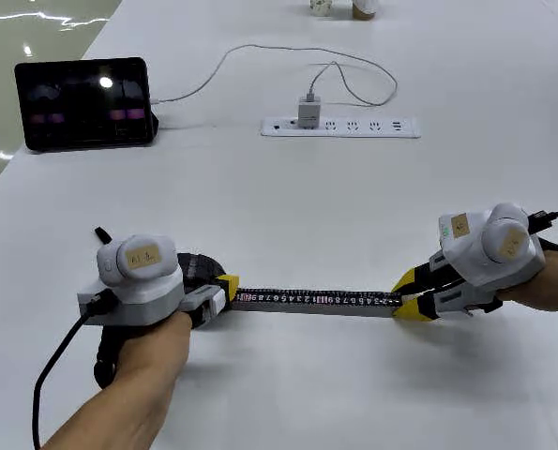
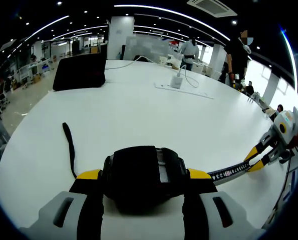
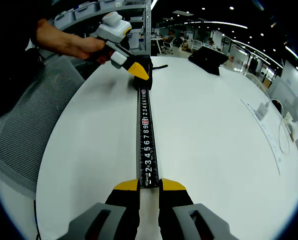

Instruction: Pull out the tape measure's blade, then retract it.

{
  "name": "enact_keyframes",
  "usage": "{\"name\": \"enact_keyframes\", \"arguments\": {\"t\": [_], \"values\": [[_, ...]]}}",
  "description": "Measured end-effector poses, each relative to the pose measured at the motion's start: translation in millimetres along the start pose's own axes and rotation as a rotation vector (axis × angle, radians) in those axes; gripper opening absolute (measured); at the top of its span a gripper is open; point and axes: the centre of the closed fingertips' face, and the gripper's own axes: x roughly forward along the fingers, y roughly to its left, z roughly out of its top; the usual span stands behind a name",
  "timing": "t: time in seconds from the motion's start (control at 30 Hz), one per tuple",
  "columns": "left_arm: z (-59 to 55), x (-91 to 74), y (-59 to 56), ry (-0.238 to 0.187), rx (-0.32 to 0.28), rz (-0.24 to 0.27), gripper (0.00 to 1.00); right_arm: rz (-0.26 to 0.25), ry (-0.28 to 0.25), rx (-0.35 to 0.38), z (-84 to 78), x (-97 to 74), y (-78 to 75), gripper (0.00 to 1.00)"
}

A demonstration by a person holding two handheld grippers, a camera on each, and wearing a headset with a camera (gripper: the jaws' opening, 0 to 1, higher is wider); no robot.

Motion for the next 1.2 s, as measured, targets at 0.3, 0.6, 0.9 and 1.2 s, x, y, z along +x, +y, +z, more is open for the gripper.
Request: {"name": "enact_keyframes", "arguments": {"t": [0.3, 0.6, 0.9, 1.2], "values": [[-0.6, 0.5, -0.2, 0.001, -0.001, -0.002, 0.59, 0.007, -0.007, -0.004, 3.9, 4.6, -1.1, 0.1], [-1.1, 1.9, 0.4, 0.003, -0.003, -0.005, 0.59, 0.012, -0.011, -0.006, 8.3, 8.9, -0.6, 0.1], [-0.9, 3.0, 0.5, 0.002, -0.003, -0.006, 0.59, 0.014, -0.015, -0.01, 15.6, 12.4, 1.5, 0.1], [-1.0, 2.8, 0.4, 0.003, -0.004, -0.007, 0.59, 0.018, -0.021, -0.012, 22.8, 17.5, 1.5, 0.1]]}}
